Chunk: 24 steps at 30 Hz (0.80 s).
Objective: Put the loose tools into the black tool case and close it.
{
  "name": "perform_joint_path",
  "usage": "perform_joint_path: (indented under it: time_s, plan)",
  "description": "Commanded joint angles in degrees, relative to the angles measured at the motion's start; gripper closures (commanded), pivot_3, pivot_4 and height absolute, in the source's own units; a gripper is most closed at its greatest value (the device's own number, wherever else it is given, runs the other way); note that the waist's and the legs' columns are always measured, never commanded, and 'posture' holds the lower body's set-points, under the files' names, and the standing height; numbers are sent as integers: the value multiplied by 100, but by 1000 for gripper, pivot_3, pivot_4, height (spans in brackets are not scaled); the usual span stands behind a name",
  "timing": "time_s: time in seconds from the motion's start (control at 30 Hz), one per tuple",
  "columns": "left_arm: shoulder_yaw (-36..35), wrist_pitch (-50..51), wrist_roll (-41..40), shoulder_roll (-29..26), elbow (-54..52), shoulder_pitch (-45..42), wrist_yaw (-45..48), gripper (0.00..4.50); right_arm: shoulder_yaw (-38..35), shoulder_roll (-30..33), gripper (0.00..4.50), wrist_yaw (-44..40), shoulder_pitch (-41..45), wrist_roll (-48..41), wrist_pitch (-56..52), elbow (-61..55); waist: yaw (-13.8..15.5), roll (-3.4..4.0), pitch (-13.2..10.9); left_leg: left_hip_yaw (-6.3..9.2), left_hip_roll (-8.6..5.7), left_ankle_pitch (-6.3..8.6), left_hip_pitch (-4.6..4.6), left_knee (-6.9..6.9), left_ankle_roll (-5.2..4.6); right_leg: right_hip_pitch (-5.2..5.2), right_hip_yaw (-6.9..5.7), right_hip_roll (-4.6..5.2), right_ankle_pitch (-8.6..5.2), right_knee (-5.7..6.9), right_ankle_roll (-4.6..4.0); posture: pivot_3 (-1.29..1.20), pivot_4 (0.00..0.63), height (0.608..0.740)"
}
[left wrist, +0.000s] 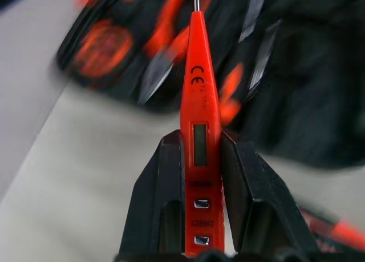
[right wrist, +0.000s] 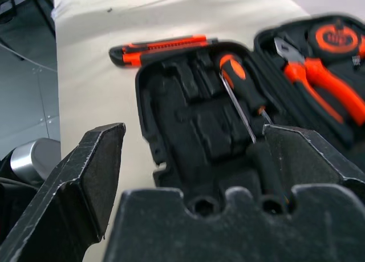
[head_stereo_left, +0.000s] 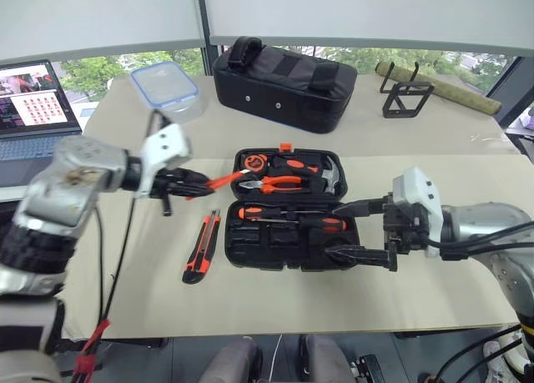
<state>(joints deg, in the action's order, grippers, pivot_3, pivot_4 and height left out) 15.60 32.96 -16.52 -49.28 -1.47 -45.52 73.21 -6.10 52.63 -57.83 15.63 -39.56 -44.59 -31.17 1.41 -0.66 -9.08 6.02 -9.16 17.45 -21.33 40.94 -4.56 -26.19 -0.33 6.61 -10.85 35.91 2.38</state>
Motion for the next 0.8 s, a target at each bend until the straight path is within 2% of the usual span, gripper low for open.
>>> perform_joint_path:
  time_s: [0.03,0.17,0.33,0.6,0.8]
  plan:
    - [668,-37,370,265,101,-350,403,4054,-347,-1,0,217,-96,-124,49,-322,-58,-1,-1,-1,2,-2,0,-1,-4,-2,1,-2,0,1,0,0,150,716]
    - [1277,-21,797,681,495,-683,562,4054,-445,-30,0,412,-268,-86,76,-436,-74,-2,-1,0,5,-15,-4,-2,-27,-7,2,-6,0,3,0,0,150,716]
    - [1559,83,1115,1126,962,-914,545,4054,-520,-106,0,689,-384,-64,95,-517,-57,-3,-2,0,2,-16,-5,2,-29,-5,1,-6,0,1,0,0,150,716]
    - [1864,164,1529,1269,1217,-970,772,4054,-670,-201,0,1004,-544,-156,51,-668,-58,-3,-2,1,2,-16,-7,3,-30,-7,0,-7,0,1,0,0,150,716]
    - [1802,148,1640,1440,1309,-970,715,4054,-649,-249,0,1145,-442,-179,49,-587,-46,-3,-2,1,2,-16,-6,3,-30,-5,0,-7,0,3,0,0,150,716]
